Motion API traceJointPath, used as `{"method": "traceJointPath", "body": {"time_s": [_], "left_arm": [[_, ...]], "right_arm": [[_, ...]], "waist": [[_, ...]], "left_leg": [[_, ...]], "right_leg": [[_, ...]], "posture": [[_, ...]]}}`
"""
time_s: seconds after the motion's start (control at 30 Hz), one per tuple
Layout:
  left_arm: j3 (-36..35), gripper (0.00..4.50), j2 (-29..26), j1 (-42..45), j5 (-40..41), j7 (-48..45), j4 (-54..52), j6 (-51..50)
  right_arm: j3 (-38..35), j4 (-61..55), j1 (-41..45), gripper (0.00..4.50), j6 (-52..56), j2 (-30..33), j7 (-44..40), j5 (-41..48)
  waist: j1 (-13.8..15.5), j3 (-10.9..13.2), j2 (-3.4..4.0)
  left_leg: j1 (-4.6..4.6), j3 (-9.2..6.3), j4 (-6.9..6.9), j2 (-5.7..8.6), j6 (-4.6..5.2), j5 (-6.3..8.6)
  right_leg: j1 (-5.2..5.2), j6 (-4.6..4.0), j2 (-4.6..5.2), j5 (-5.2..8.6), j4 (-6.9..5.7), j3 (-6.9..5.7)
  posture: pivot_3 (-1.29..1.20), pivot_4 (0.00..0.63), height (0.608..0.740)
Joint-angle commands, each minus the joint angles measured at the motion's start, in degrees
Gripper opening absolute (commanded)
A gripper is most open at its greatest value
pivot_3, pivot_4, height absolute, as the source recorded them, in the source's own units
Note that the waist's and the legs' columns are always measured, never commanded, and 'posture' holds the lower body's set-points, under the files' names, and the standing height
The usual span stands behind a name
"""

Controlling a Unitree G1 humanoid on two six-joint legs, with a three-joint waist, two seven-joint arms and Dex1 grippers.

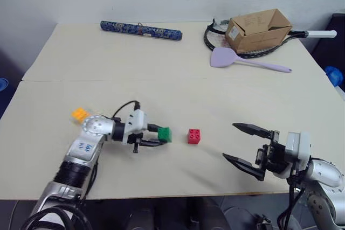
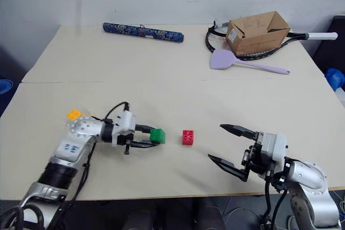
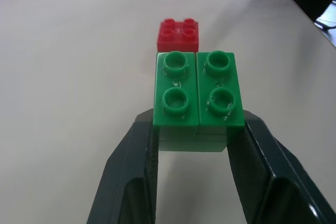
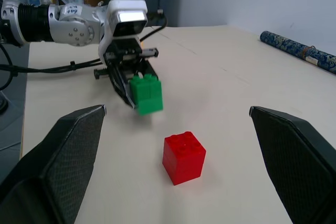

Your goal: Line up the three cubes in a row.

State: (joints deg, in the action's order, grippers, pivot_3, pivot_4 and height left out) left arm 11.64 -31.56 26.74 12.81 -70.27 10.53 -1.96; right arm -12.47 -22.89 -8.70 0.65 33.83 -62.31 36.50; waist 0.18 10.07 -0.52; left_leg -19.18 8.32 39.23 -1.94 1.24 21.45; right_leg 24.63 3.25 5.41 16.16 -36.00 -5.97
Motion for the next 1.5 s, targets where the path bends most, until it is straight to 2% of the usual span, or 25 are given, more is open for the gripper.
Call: {"method": "traceJointPath", "body": {"time_s": [0.03,0.13,0.37,0.57,0.67,0.7,0.83,0.87,0.97,1.07,1.17,1.27,1.4,1.5], "left_arm": [[1.2,1.47,0.74,2.71,-1.44,-1.23,2.36,1.86],[2.23,1.47,-0.37,2.99,-2.03,-3.24,2.98,0.74],[1.78,1.47,-1.77,3.37,-4.39,-0.99,2.45,-1.61],[1.79,1.47,-2.22,4.11,-6.04,1.3,2.12,-3.49],[2.57,1.47,-2.92,3.42,-5.64,-0.59,1.64,-4.34],[2.3,2.2,-2.92,3.4,-5.5,-0.26,1.44,-4.81],[-0.5,3.37,-3.99,4.38,-5.21,1.23,0.53,-1.18],[-2.3,3.69,-5.13,3.6,-2.55,-0.23,-1.61,-2.41],[-7.63,3.69,-10.3,-0.52,4.37,-4.45,-8.52,-7.0],[-13.16,3.69,-16.92,-7.83,5.75,-4.52,-12.57,-9.46],[-21.88,3.69,-20.0,-17.64,6.55,-1.82,-13.73,-8.03],[-30.31,3.69,-18.73,-24.7,8.97,1.78,-13.99,-8.11],[-46.07,4.49,-12.53,-35.25,12.6,10.28,-11.84,-7.5],[-53.11,4.49,-9.28,-39.98,14.4,15.19,-11.03,-8.97]], "right_arm": [[-0.08,-4.18,0.82,4.5,1.98,0.79,2.48,0.67],[-0.77,-6.17,0.96,4.5,3.76,1.37,4.44,0.93],[-1.23,-12.54,0.67,4.5,9.41,3.13,8.79,3.48],[-1.3,-14.33,1.48,4.5,11.99,3.98,10.43,4.54],[-0.68,-13.65,2.62,4.5,12.54,4.22,10.61,4.53],[-0.51,-13.17,2.97,4.5,12.5,4.16,10.51,4.36],[-0.19,-10.58,4.18,4.5,10.5,3.18,9.2,2.91],[-0.27,-9.63,4.11,4.5,9.86,3.13,8.48,2.67],[-0.63,-6.83,3.7,4.5,8.01,3.26,6.12,2.21],[-0.93,-3.83,3.38,4.5,5.84,3.24,3.55,1.88],[-0.68,-1.55,3.56,4.5,4.06,3.22,1.12,1.74],[-0.72,0.18,3.97,4.5,2.77,2.92,0.05,1.56],[-0.08,3.82,3.45,4.5,0.24,2.62,-4.0,1.57],[0.16,6.42,3.16,4.5,-2.21,1.72,-5.88,0.93]], "waist": [[-0.01,0.01,-0.01],[0.0,0.0,-0.01],[-0.01,0.0,-0.02],[0.0,0.0,-0.01],[-0.04,0.0,-0.02],[-0.11,0.0,-0.02],[-0.11,0.01,-0.03],[-0.11,0.02,-0.05],[-0.48,0.06,-0.11],[-0.75,0.06,-0.1],[-0.58,0.07,-0.08],[-0.37,0.08,-0.11],[-0.23,0.08,-0.13],[-0.3,0.09,-0.17]], "left_leg": [[0.0,-0.01,0.0,0.0,0.0,0.0],[-0.01,-0.04,0.02,0.01,0.03,-0.01],[-0.01,-0.09,0.02,0.02,0.06,-0.03],[-0.01,-0.1,0.02,0.02,0.07,-0.04],[-0.01,-0.09,0.01,0.02,0.07,-0.04],[-0.01,-0.09,0.02,0.02,0.08,-0.04],[-0.03,-0.11,0.01,0.02,0.08,-0.04],[-0.04,-0.11,0.01,0.03,0.08,-0.05],[-0.06,-0.12,0.0,-0.01,0.08,-0.04],[-0.04,-0.09,-0.03,-0.06,0.06,-0.03],[-0.01,-0.09,-0.04,-0.08,0.05,-0.03],[-0.01,-0.11,-0.03,-0.09,0.07,0.0],[-0.03,-0.21,-0.03,-0.07,0.07,0.03],[-0.02,-0.22,-0.05,-0.1,0.06,0.08]], "right_leg": [[-0.01,0.0,0.02,0.0,0.0,0.01],[-0.01,0.0,0.05,0.0,0.0,0.01],[-0.03,0.0,0.11,0.0,0.0,0.0],[-0.04,0.0,0.1,0.0,0.0,0.0],[-0.04,0.0,0.1,0.0,0.0,0.0],[-0.04,0.0,0.1,0.0,-0.01,0.0],[-0.03,0.0,0.1,0.0,0.0,-0.01],[-0.03,0.0,0.1,0.0,0.01,-0.01],[-0.01,0.0,0.1,0.0,0.01,-0.01],[0.0,0.0,0.08,0.0,0.01,0.0],[-0.01,-0.01,0.09,0.01,0.04,0.01],[-0.01,-0.02,0.15,0.01,0.07,0.02],[-0.04,-0.02,0.26,0.01,0.1,-0.03],[-0.06,-0.02,0.24,0.01,0.13,-0.05]], "posture": [[0.0,0.15,0.74],[0.0,0.15,0.74],[0.0,0.15,0.74],[0.0,0.15,0.74],[0.0,0.15,0.74],[0.0,0.15,0.74],[0.0,0.15,0.74],[0.0,0.15,0.74],[0.0,0.15,0.74],[0.0,0.15,0.74],[0.0,0.15,0.74],[0.0,0.15,0.74],[0.0,0.15,0.74],[0.0,0.15,0.74]]}}
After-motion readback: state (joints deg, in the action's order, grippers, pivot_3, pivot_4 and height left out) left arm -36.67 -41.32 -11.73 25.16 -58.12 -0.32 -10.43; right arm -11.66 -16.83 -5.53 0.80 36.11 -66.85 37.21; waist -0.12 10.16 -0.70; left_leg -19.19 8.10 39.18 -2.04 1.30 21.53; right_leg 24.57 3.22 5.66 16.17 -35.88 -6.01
